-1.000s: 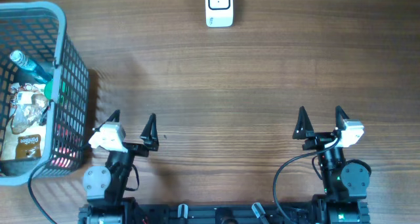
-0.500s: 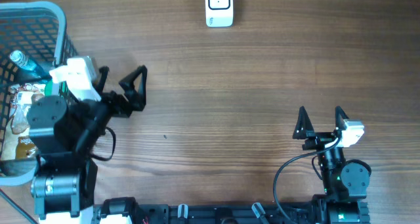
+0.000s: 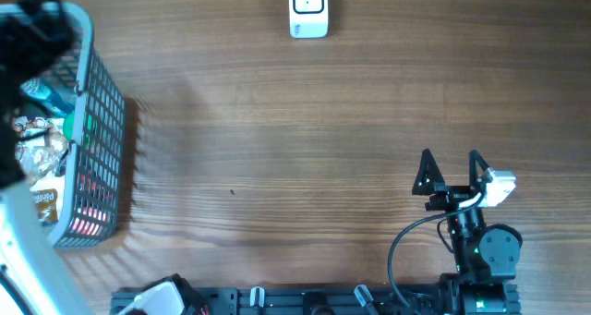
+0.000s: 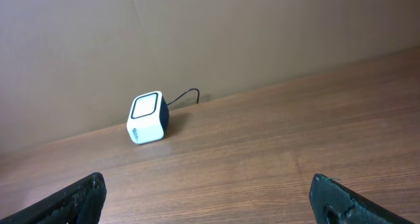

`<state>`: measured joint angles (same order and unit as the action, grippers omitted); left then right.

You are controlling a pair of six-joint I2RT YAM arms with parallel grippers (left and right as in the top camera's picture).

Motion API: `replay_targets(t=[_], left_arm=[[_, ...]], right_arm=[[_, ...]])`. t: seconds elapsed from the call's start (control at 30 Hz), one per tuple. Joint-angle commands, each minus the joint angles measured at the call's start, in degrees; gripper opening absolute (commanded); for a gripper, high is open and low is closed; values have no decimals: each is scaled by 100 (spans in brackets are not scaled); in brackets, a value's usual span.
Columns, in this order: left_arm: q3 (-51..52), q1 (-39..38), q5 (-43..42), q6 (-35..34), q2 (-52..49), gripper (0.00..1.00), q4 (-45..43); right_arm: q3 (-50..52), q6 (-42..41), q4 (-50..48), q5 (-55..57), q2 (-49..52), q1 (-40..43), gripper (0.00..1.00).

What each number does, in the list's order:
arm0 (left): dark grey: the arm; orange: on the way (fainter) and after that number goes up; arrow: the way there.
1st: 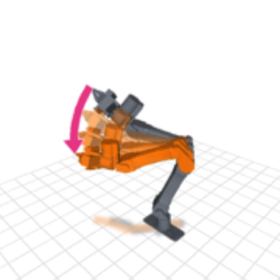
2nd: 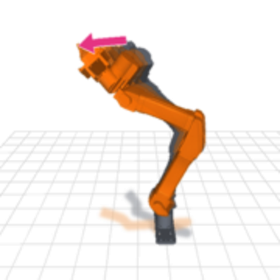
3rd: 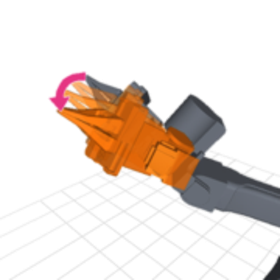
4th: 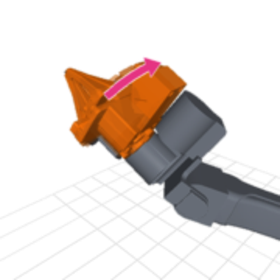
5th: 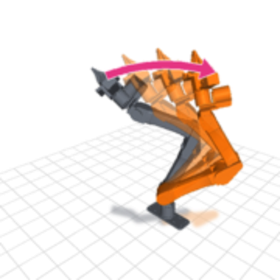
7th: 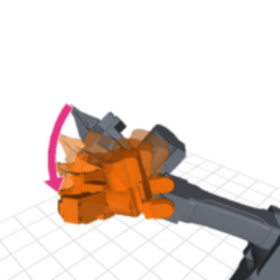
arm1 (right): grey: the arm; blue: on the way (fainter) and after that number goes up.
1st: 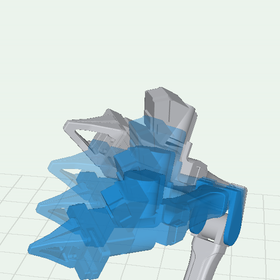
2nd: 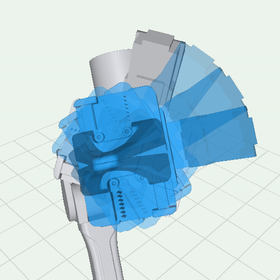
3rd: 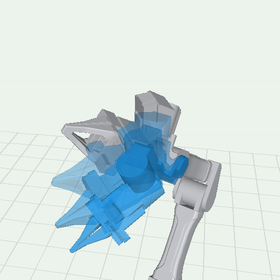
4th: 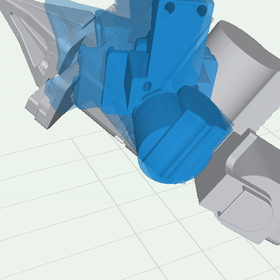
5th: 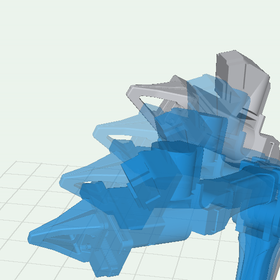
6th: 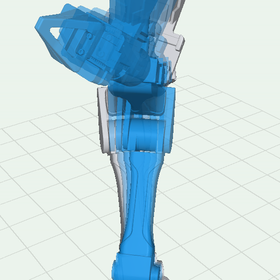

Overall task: Scan the item barcode
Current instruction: 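Reach the left gripper into the basket and grasp the teal mouthwash bottle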

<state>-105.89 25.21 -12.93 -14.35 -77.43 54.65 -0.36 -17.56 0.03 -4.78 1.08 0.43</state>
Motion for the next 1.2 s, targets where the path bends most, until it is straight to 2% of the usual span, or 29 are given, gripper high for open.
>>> replay_targets(t=[0.0,0.1,0.2,0.3,0.63,1.03,1.07,1.1,1.13,1.17], left_arm=[[-122,916,105,-461,-514,100,155],[-122,1217,109,-455,-970,100,140],[-116,1178,420,-461,-1440,100,122],[-116,1165,911,-887,-1937,100,153],[-116,1126,1049,-1163,-3445,100,44],[-105,826,1054,-1163,-4122,99,-323],[-105,791,1051,-1163,-4142,96,-365],[-105,741,1058,-1163,-4155,82,-407],[-105,706,1108,-1165,-4164,75,-437],[-105,680,1156,-1165,-4164,73,-470]], right_arm=[[7,-85,-22,-131,164,-26,100],[7,-118,-35,-138,450,-26,100],[7,-256,-46,-175,671,-24,100],[7,-254,-44,-175,697,-26,100],[7,-195,-39,-173,697,-24,100],[7,-199,-44,-173,837,-26,100],[7,-203,-44,-173,852,-26,100],[7,-201,-44,-173,857,-26,100],[7,-199,-44,-173,857,-26,100],[7,-195,-42,-170,857,-24,100]])
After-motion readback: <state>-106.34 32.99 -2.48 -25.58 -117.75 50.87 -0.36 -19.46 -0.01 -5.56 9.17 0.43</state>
